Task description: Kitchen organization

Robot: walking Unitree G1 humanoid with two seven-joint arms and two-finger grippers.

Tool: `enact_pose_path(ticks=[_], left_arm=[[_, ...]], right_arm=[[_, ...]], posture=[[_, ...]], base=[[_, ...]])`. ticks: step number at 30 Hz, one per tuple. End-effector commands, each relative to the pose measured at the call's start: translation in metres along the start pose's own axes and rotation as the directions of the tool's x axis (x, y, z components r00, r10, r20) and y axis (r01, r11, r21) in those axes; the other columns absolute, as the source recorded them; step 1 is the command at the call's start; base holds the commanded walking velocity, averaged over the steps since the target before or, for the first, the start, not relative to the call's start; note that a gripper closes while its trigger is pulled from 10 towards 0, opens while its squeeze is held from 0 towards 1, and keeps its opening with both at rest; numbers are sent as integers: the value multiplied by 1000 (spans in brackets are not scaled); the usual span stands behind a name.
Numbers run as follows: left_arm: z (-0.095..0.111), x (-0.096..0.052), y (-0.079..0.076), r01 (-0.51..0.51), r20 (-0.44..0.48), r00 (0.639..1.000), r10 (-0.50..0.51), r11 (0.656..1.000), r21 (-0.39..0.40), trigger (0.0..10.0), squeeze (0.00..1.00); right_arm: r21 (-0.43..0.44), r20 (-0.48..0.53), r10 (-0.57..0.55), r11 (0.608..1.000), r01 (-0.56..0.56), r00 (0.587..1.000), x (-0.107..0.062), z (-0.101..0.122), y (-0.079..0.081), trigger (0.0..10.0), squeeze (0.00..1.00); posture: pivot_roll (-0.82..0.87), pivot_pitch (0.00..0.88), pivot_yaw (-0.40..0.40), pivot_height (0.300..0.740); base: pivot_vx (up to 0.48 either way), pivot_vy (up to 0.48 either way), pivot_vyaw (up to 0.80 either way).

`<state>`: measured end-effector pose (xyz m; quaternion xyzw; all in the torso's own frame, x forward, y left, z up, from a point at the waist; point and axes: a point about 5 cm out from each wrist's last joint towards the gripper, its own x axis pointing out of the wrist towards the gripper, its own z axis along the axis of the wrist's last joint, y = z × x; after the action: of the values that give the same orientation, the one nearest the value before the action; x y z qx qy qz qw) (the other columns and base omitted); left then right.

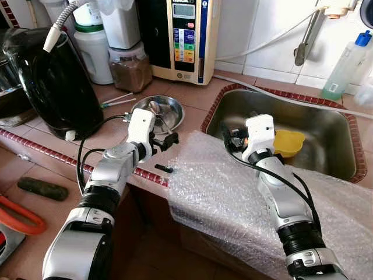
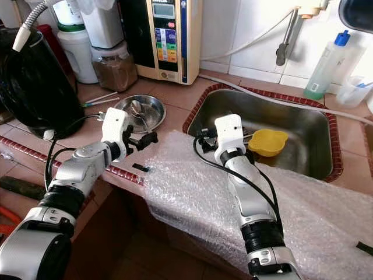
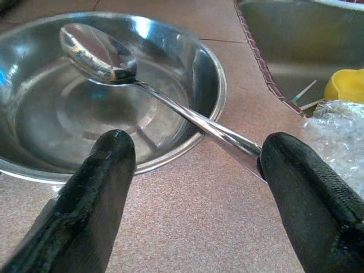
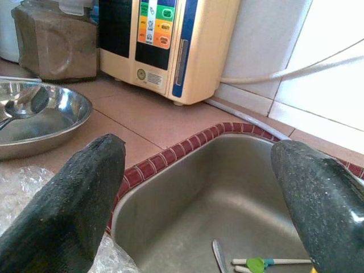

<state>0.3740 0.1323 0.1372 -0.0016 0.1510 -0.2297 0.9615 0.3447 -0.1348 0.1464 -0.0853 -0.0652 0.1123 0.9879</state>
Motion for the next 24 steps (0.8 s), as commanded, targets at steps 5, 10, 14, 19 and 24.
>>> enact_pose_path(ticks=[5,10,14,19,24], left_arm=[[1,-5,7,-2,-10,1000,2,1000,-5,0,0],[3,-6,8,-5,-6,1000,5,1000,-11,0,0],[2,-6,8,-1,-10,1000,1,1000,-29,0,0],[1,-7,9,0,-13,1000,-1,999,-40,0,0],[3,-8,12,-3,-10,1000,3,999,-45,0,0]], right_arm=[[-1,6,-9,1000,9,1000,4,4,-3,10000,1000],[-1,4,-9,1000,9,1000,4,4,-3,10000,1000],[-2,1,-5,1000,5,1000,5,3,-3,10000,1000],[-4,0,-3,1000,3,1000,5,3,-2,10000,1000],[-2,1,3,1000,-3,1000,6,3,-2,10000,1000]], posture=[[32,0,42,740],[31,0,40,740],[30,0,40,740],[32,0,41,740],[34,0,42,740]], base=[[0,0,0],[0,0,0],[0,0,0],[0,0,0],[0,0,0]])
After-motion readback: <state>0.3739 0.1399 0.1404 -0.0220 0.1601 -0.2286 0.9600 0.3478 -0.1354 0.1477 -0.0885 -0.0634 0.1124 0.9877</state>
